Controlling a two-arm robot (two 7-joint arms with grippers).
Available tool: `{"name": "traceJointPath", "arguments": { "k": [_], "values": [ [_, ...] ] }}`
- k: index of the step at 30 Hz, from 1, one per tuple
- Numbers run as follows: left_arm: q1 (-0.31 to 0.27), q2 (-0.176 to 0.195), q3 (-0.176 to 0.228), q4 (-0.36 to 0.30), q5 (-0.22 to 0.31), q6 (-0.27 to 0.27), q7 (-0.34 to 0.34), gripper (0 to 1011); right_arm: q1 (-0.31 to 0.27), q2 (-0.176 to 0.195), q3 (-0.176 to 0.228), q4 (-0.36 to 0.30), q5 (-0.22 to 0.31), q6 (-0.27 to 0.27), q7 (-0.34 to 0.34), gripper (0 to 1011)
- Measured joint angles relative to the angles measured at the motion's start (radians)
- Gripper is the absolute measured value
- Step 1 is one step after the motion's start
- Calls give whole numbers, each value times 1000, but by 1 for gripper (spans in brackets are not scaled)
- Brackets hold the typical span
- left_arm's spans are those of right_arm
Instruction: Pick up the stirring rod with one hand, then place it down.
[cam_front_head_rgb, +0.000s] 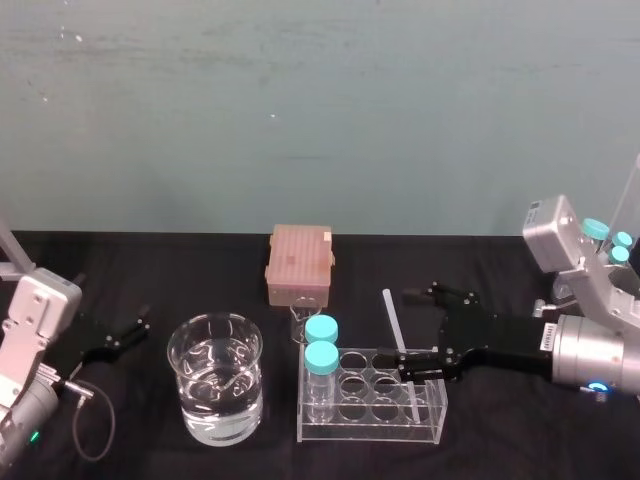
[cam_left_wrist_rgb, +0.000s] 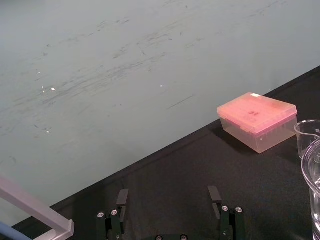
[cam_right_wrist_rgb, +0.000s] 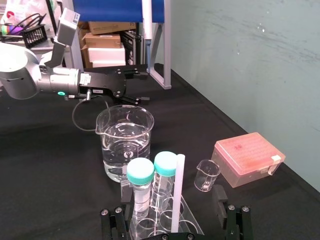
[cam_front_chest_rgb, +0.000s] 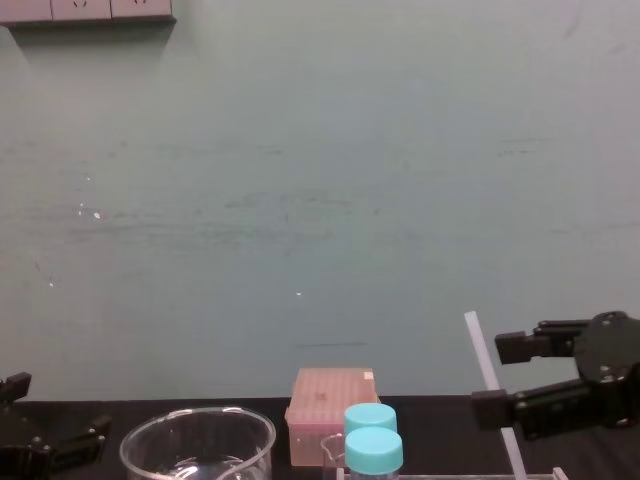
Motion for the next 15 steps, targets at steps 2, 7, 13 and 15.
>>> {"name": "traceJointPath", "arguments": {
  "k": [2,7,13,15],
  "values": [
    [0,0,0,0,0,0,0,1005,2,-10,-4,5,-7,4,-8,1003],
    [0,0,0,0,0,0,0,1005,7,-31,-8,13,-17,31,-32,1003],
    [0,0,0,0,0,0,0,1005,13,-51,-8,27,-24,56,-52,1003],
    [0,0,0,0,0,0,0,1005,16,-56,-8,33,-25,61,-54,1003]
  ]
}}
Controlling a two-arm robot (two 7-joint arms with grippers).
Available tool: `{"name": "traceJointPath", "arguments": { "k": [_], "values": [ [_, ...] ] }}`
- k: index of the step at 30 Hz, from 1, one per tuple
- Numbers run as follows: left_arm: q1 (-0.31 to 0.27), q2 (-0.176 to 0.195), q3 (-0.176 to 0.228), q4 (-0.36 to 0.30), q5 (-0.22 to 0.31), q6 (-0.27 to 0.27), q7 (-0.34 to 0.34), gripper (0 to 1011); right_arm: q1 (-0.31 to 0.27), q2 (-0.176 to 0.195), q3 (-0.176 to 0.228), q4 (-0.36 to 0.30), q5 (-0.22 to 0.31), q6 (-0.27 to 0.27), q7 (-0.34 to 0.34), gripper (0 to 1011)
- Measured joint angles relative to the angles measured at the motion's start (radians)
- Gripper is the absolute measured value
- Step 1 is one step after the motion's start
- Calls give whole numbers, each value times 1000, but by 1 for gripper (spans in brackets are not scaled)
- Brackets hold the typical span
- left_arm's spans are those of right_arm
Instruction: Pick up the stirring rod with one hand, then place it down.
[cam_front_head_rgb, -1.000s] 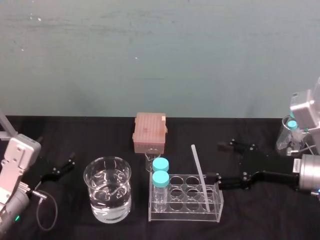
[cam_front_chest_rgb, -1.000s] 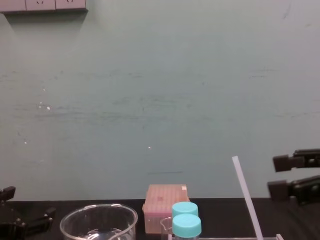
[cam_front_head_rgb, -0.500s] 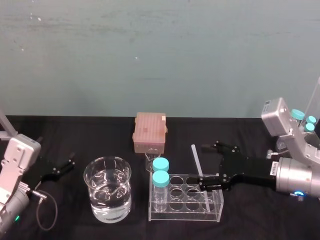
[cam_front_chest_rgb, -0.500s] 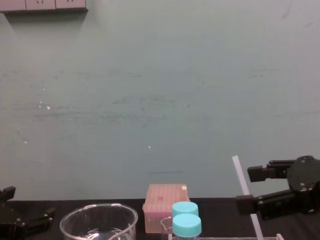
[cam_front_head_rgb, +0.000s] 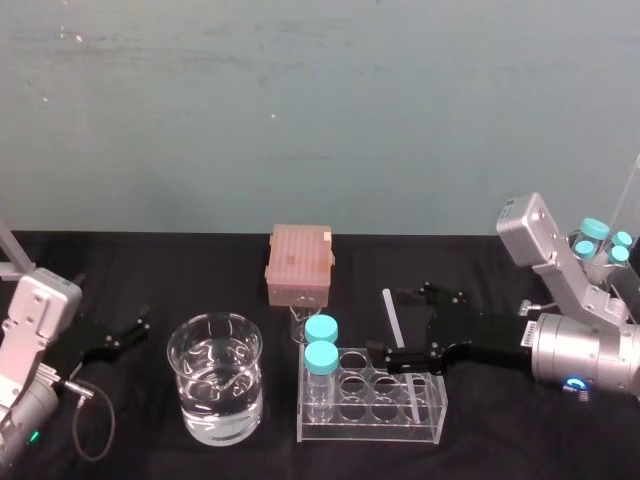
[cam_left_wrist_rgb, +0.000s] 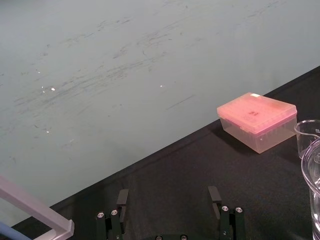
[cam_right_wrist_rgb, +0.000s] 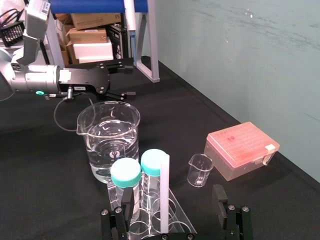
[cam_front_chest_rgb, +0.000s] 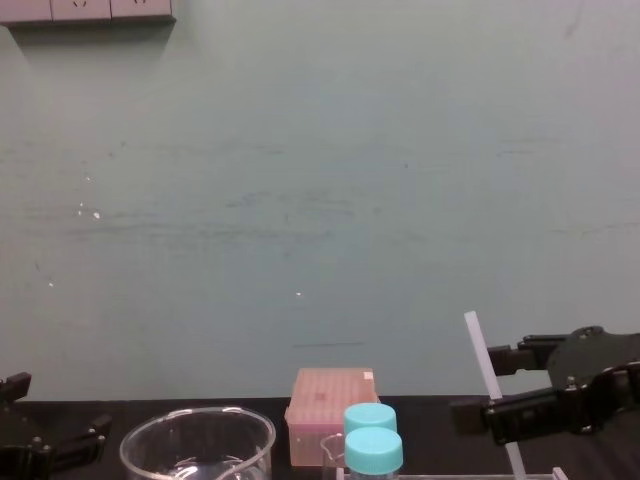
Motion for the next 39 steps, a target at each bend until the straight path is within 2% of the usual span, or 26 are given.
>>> {"name": "traceJointPath", "arguments": {
  "k": [11,21,25,28,31,39],
  "values": [
    [0,0,0,0,0,0,0,1005,10,-23,-4,22,-11,11,-10,1003],
    [0,0,0,0,0,0,0,1005,10,-21,-3,20,-10,11,-10,997],
    [0,0,0,0,0,0,0,1005,9,-20,-3,19,-9,11,-10,929],
    [0,0,0,0,0,0,0,1005,9,-20,-3,19,-9,11,-10,812],
    [0,0,0,0,0,0,0,1005,9,-20,-3,18,-9,12,-9,761],
    [0,0,0,0,0,0,0,1005,9,-19,-3,17,-8,12,-8,508]
  ]
}}
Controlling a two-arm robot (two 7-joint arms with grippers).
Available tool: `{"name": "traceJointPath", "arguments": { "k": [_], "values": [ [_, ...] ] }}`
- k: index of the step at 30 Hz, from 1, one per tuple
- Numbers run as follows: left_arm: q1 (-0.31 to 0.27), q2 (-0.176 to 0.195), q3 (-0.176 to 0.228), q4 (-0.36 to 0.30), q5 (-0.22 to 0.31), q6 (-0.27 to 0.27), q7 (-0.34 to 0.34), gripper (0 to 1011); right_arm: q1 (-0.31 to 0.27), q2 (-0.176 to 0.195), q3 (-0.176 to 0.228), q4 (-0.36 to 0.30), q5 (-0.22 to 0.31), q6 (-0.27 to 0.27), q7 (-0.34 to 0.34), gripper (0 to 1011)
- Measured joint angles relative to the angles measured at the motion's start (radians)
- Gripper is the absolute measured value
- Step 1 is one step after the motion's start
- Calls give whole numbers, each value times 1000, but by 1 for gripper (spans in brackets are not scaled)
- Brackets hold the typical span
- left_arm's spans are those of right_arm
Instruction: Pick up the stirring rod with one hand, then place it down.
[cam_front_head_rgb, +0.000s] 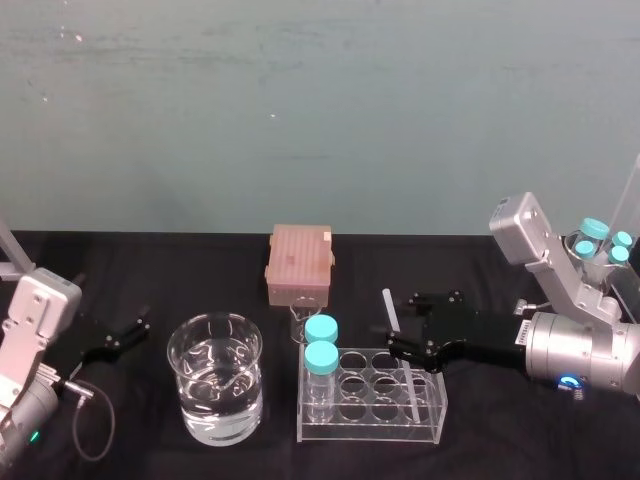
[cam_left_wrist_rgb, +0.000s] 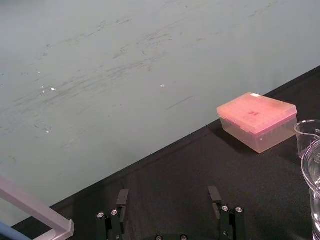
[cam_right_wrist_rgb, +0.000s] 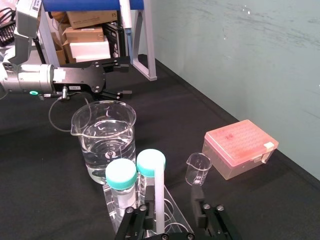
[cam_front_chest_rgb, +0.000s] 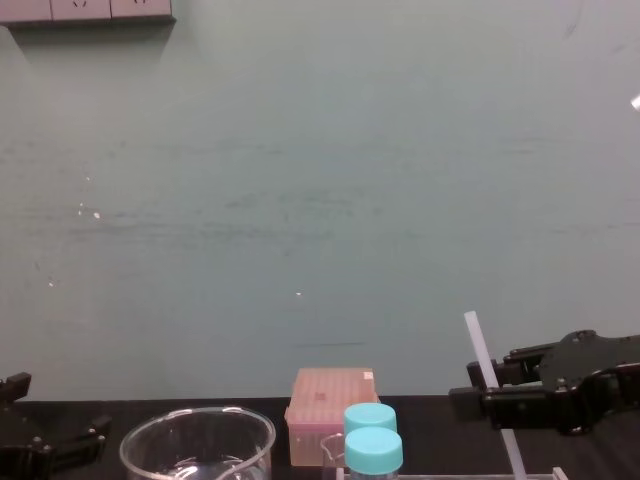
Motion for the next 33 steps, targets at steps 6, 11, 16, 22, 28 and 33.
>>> {"name": "traceJointPath", "arguments": {
  "k": [6,11,16,22,28,33],
  "values": [
    [0,0,0,0,0,0,0,1005,0,1,0,-1,0,0,1,316],
    [0,0,0,0,0,0,0,1005,0,1,0,-1,1,0,1,162],
    [0,0,0,0,0,0,0,1005,0,1,0,-1,1,0,2,72],
    [0,0,0,0,0,0,0,1005,0,1,0,-1,1,0,2,72],
    [0,0,0,0,0,0,0,1005,0,1,0,-1,1,0,2,72],
    [0,0,0,0,0,0,0,1005,0,1,0,-1,1,0,2,72]
  ]
}}
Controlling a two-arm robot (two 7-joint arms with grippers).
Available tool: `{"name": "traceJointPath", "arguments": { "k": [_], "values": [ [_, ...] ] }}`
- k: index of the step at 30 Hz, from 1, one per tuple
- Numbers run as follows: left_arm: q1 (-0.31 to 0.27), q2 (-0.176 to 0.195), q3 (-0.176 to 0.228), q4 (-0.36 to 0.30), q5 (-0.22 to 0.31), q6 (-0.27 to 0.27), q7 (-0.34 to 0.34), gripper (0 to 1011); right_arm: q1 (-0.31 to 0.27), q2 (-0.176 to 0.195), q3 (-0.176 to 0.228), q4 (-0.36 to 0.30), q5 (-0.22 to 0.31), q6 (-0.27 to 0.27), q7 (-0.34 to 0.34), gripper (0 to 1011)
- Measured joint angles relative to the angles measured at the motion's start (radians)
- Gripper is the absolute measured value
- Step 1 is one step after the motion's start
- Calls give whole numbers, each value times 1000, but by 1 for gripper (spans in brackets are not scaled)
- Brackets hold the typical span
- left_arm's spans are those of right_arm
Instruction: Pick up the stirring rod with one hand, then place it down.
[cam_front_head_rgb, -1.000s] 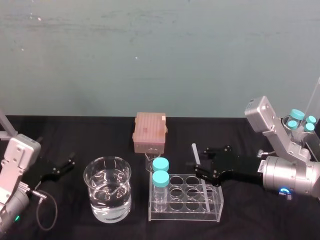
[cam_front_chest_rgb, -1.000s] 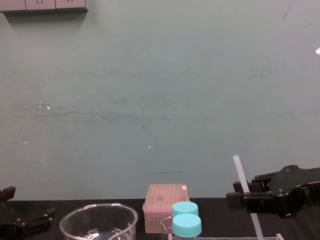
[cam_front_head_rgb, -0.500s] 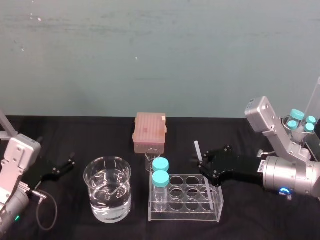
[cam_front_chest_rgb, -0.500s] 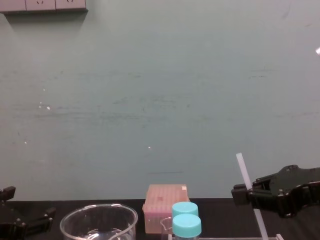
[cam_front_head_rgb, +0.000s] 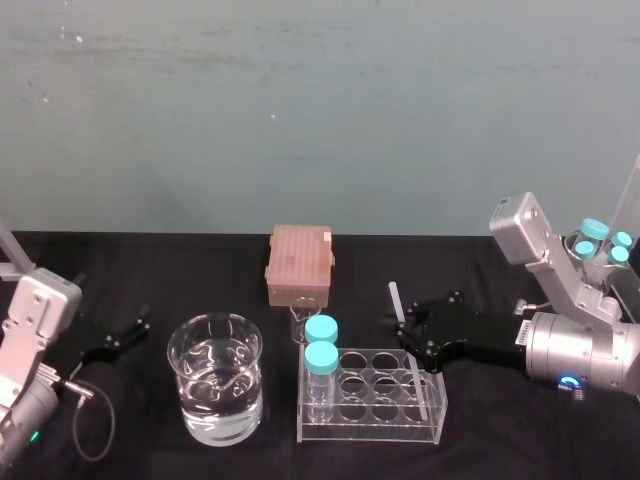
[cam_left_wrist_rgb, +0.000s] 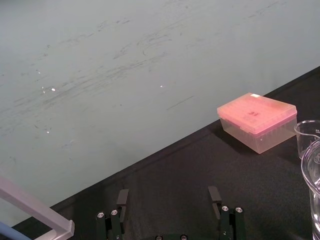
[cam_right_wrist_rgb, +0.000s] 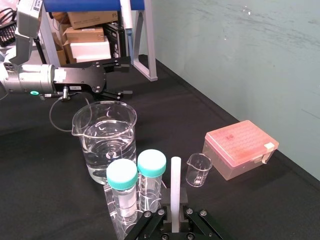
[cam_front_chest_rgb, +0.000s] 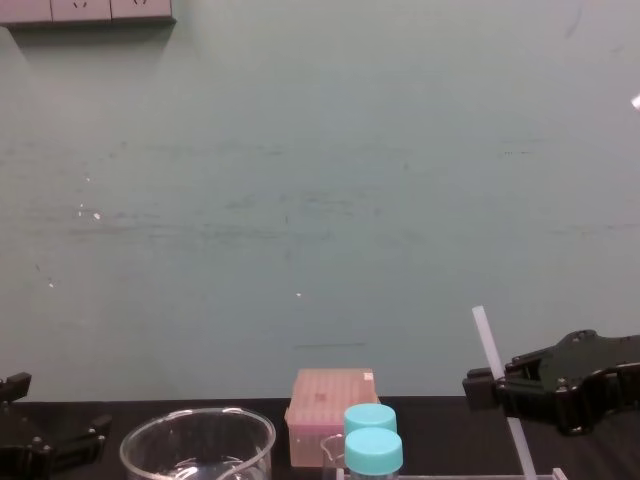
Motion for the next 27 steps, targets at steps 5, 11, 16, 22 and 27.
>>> {"name": "traceJointPath", "arguments": {
  "k": [5,11,16,22,27],
  "values": [
    [0,0,0,0,0,0,0,1005,-16,0,15,-3,6,-15,-10,72],
    [0,0,0,0,0,0,0,1005,-43,-3,65,-21,47,-37,-35,72],
    [0,0,0,0,0,0,0,1005,-56,1,101,-48,79,-42,-47,72],
    [0,0,0,0,0,0,0,1005,-58,11,140,-90,113,-50,-58,72],
    [0,0,0,0,0,0,0,1005,-43,13,162,-109,133,-57,-69,72]
  ]
}}
